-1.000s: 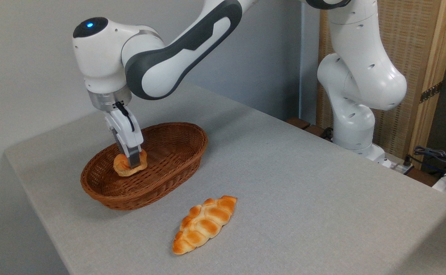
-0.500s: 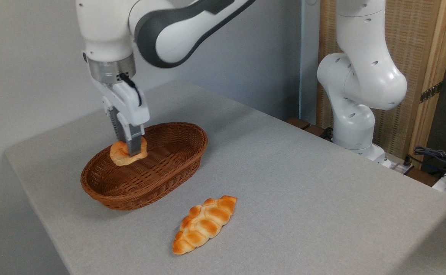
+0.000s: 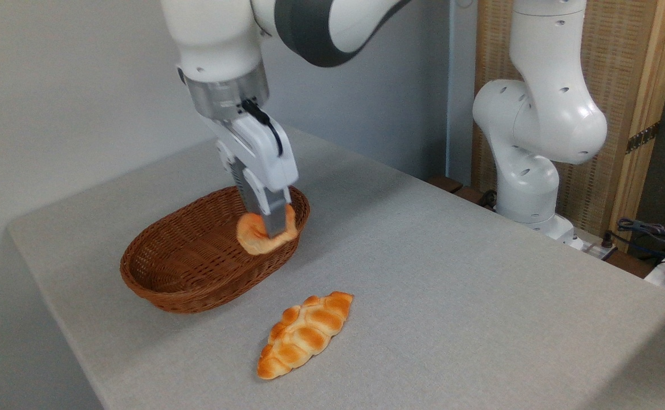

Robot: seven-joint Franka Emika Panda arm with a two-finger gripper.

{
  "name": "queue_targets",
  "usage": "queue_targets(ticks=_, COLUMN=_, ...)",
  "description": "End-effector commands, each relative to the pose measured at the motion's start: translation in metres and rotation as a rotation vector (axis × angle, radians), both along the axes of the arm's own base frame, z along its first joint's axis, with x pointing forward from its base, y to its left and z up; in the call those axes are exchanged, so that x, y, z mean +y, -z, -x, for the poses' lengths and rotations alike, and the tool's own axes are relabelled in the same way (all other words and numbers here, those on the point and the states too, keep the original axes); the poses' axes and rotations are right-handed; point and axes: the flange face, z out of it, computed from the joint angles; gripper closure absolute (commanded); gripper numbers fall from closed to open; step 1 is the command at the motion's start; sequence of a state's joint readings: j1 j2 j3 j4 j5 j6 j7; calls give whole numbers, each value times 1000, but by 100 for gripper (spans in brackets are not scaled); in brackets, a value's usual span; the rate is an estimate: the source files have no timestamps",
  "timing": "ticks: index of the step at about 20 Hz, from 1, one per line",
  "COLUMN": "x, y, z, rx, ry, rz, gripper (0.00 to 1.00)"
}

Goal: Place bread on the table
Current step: 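Carry the roll out of the basket toward the braided loaf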

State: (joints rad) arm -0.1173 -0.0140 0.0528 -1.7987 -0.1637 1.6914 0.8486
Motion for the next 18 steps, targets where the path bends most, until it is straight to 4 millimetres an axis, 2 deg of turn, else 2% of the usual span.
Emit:
queue_targets(ticks=1, x=19, y=25, z=24, rx=49, ry=87, rz=-39, gripper=48)
queue_targets(ticks=2, x=20, y=28, z=27, rx=56, ry=97, rz=-44, gripper=48)
queue_targets(ticks=4, x=37, y=44, z=33, rx=83, ry=140, rz=-61, gripper=47)
queue_targets(ticks=7, x=47, y=58, z=38, rx=106, ry=195, rz=-48, gripper=40)
queue_targets(ticks=8, x=54, y=62, z=39, rx=112, ry=213, rz=-43, gripper=32)
queue_targets(ticks=9, x=62, y=66, z=41, rx=119, ry=219, rz=-38, gripper=10)
queue_targets(ticks=10, x=66, y=67, z=41, rx=119, ry=230, rz=-33, gripper=0)
queue_targets(ticks=18, x=65, y=73, z=40, rx=128, ry=253, rz=-27, gripper=0)
